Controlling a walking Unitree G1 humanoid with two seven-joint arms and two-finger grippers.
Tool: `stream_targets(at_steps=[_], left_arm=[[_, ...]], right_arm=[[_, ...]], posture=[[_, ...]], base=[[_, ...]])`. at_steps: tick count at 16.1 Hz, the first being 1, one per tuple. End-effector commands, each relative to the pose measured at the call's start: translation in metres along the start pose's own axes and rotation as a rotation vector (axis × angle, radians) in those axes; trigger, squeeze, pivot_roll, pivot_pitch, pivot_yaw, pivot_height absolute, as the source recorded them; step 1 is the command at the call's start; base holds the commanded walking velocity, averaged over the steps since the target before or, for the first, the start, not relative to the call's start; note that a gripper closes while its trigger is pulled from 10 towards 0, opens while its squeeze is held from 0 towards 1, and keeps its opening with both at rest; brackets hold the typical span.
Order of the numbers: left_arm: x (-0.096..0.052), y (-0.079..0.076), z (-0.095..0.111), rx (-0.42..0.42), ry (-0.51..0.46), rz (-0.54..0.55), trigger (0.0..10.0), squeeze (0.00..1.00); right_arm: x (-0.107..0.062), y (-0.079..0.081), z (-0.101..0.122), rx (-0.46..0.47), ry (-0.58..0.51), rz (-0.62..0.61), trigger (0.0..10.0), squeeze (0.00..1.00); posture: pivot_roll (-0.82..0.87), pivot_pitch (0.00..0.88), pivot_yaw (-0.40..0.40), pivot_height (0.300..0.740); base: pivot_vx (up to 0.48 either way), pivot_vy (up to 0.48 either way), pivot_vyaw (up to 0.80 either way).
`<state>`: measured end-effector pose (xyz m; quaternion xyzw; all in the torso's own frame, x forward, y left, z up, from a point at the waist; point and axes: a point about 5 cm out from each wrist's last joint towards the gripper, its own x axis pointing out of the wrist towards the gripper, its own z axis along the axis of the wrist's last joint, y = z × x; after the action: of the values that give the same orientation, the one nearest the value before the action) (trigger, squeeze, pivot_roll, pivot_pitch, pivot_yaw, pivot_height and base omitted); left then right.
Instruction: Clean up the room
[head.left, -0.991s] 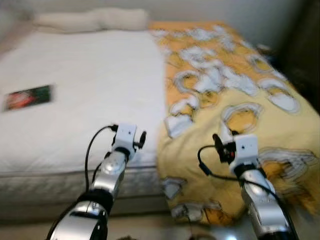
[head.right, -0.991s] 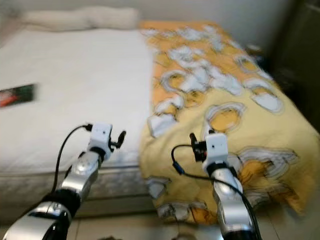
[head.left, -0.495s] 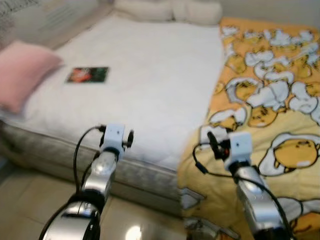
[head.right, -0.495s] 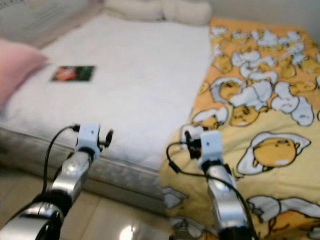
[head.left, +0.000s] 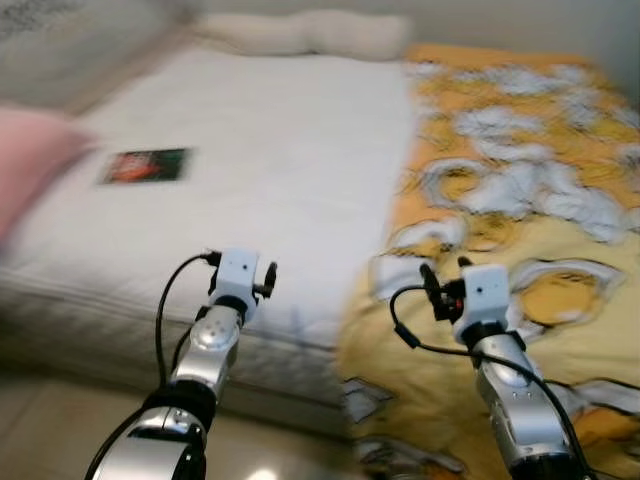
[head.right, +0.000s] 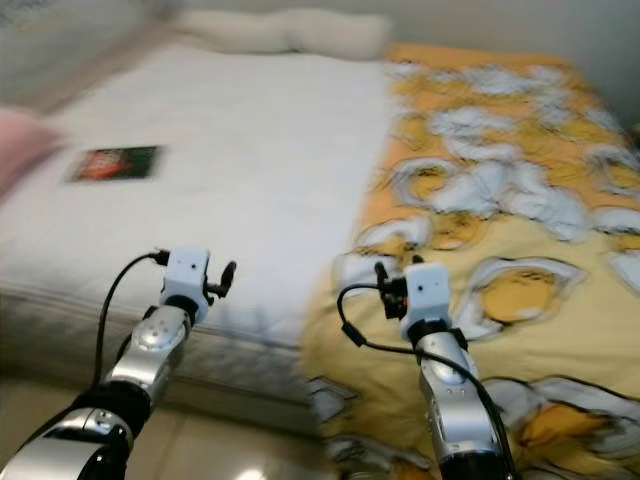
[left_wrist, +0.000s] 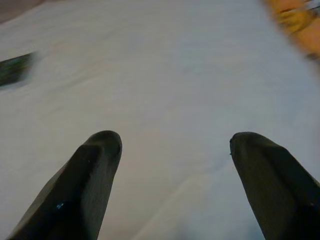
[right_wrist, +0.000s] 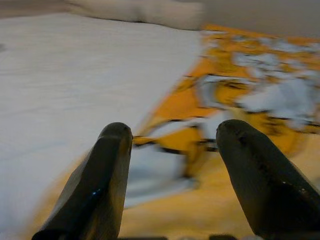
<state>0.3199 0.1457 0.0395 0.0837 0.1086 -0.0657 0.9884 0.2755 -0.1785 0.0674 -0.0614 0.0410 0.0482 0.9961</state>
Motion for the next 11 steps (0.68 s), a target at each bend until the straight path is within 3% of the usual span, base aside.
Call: stream_targets(at_steps=[1,3,4,6,9,11], left_arm=[[0.002,-0.006,0.005,-0.006,-0.014,-0.018,10.0,0.0],[0.003,0.001,0.003,-0.031,0.004,0.05,10.0,0.0],[0.003,0.001,0.003,-0.034,0.007,0.053,10.0,0.0],[0.001,0.003,0.004,-0.031,-0.009,0.049,10.0,0.0],[-0.006,0.005,-0.001,-0.005,-0.02,0.033,10.0,0.0],[-0.018,0.02,-0.007,0.046,-0.033,0.041,10.0,0.0]], right_arm=[[0.005,-0.011,0.0,0.015,0.025,-0.053,10.0,0.0],[0.026,-0.014,0.004,0.008,0.093,-0.037,10.0,0.0],[0.032,-0.016,0.005,0.048,0.112,-0.041,10.0,0.0],[0.058,-0.024,0.023,0.302,0.102,-0.107,10.0,0.0],[0.081,-0.019,0.04,0.425,0.091,-0.125,10.0,0.0],[0.092,-0.019,0.05,0.574,0.087,-0.253,10.0,0.0]], posture=[[-0.16,0.033,0.033,0.74],[-0.16,0.037,0.04,0.74],[-0.15,0.037,0.04,0.74],[-0.12,0.055,0.046,0.74],[-0.07,0.091,0.052,0.74],[0.02,0.117,0.044,0.74]], base=[[0.45,0.0,0.0],[0.12,0.0,0.0],[0.0,0.0,0.0],[0.0,0.0,0.0],[0.0,0.0,0.0],[0.0,0.0,0.0]])
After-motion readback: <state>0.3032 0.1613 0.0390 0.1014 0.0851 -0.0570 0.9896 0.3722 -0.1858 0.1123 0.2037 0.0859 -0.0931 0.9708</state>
